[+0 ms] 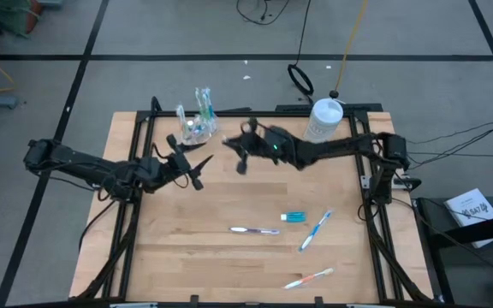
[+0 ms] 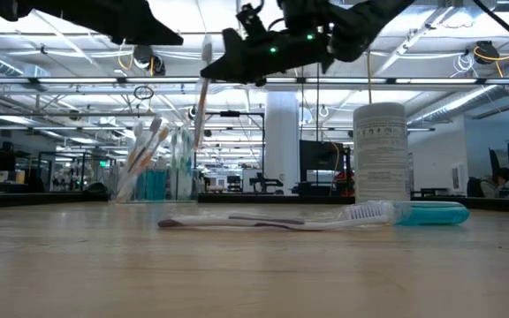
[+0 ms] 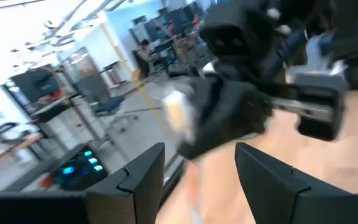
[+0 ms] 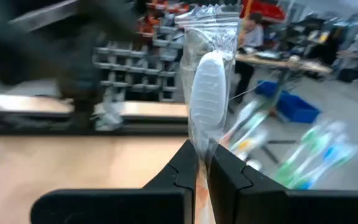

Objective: Pick & Place toothbrushing station
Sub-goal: Put the orange toothbrush into the transparent organizer

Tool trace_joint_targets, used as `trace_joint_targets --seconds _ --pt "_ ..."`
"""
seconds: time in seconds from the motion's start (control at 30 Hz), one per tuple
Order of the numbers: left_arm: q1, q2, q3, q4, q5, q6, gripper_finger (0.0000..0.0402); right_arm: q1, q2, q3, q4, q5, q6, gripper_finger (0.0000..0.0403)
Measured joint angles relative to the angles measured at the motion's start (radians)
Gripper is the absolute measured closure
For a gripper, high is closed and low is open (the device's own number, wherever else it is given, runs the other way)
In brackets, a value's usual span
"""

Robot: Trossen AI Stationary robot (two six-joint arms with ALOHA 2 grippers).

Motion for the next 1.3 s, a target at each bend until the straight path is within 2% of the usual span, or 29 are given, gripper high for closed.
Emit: trace_joint_targets --seconds 0.17,0.27,0.37,0.5,0.63,0.77,1.03,1.3 --pt "0.0 -0.001 0.0 -0.002 -0.086 0.099 0.0199 -0.074 0.07 0.137 -0.016 -0.002 -0.006 0.0393" --pt "-0.001 0.0 0.0 -0.003 -0.138 0.16 0.0199 -0.123 0.124 0.212 -0.003 -0.055 0.002 0.0393" --pt "-0.005 0.0 -0.001 0.006 -0.211 0.197 0.0199 -0.165 0.202 0.287 0.02 -0.099 0.056 0.0393" --pt "-0.005 -0.001 -0.001 0.034 -0.298 0.261 0.0199 -0.209 0.304 0.386 0.022 -0.104 0.111 0.0393" --pt "-0.002 -0.001 -0.001 0.035 -0.301 0.302 0.0199 -0.24 0.384 0.455 0.024 -0.104 0.156 0.0394" --pt "0.0 -0.001 -0.001 0.035 -0.301 0.312 0.0199 -0.253 0.415 0.458 -0.01 -0.103 0.23 0.0394" --pt "0.0 -0.001 -0.001 0.036 -0.3 0.311 0.0199 -0.261 0.416 0.459 -0.162 -0.102 0.34 0.0382" --pt "0.0 -0.001 -0.001 0.036 -0.299 0.308 0.0199 -0.261 0.416 0.459 -0.191 -0.101 0.356 0.0377"
